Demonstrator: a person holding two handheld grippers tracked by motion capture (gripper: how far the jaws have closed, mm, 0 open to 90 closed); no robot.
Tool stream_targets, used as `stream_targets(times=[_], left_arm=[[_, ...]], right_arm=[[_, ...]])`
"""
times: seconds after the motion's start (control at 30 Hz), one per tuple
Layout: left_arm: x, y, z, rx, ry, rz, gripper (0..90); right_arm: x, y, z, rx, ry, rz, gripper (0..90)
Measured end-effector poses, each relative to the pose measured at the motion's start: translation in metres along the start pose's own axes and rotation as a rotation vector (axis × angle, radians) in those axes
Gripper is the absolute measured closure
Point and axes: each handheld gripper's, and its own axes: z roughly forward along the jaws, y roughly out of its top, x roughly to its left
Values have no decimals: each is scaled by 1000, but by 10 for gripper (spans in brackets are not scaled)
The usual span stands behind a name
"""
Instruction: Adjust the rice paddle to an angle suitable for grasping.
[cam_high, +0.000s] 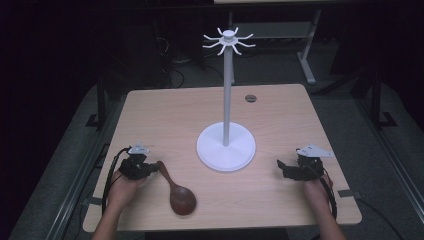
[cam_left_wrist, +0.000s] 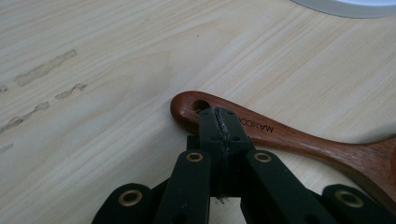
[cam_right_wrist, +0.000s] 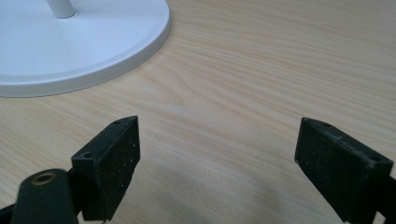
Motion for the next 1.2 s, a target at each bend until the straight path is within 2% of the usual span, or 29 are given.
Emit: stream_targets(times=[0.23, 0.33, 0.43, 0.53, 0.6, 0.77, 0.83, 0.93, 1.0, 1.07, 1.13, 1.2], left_arm=[[-7, 9, 9, -6, -16, 20, 896], [-13, 14, 15, -6, -31, 37, 896], [-17, 17, 18, -14, -48, 37, 897], [-25, 21, 25, -16, -62, 60, 896], [-28, 22, 26, -15, -67, 53, 896], [-42, 28, 34, -9, -93, 108, 896], [-45, 28, 36, -8, -99, 103, 897], [-52, 31, 38, 1, -106, 127, 896], [-54, 31, 37, 2, -111, 129, 896], [-61, 32, 32, -7, -134, 127, 896], [-74, 34, 28, -14, -185, 145, 896], [-78, 34, 28, -12, -198, 158, 896]], right_arm=[[0, 0, 0, 1, 2, -3, 137], [0, 0, 0, -1, 2, -1, 137], [0, 0, 0, 1, 2, -3, 137], [0, 0, 0, 1, 2, -3, 137], [0, 0, 0, 1, 2, -3, 137], [0, 0, 0, 2, 3, -2, 137], [0, 0, 0, 2, 3, -2, 137], [0, 0, 0, 1, 2, 0, 137], [0, 0, 0, 1, 2, 0, 137], [0, 0, 0, 1, 3, 1, 137], [0, 0, 0, 1, 3, 2, 137], [0, 0, 0, 1, 3, 2, 137]])
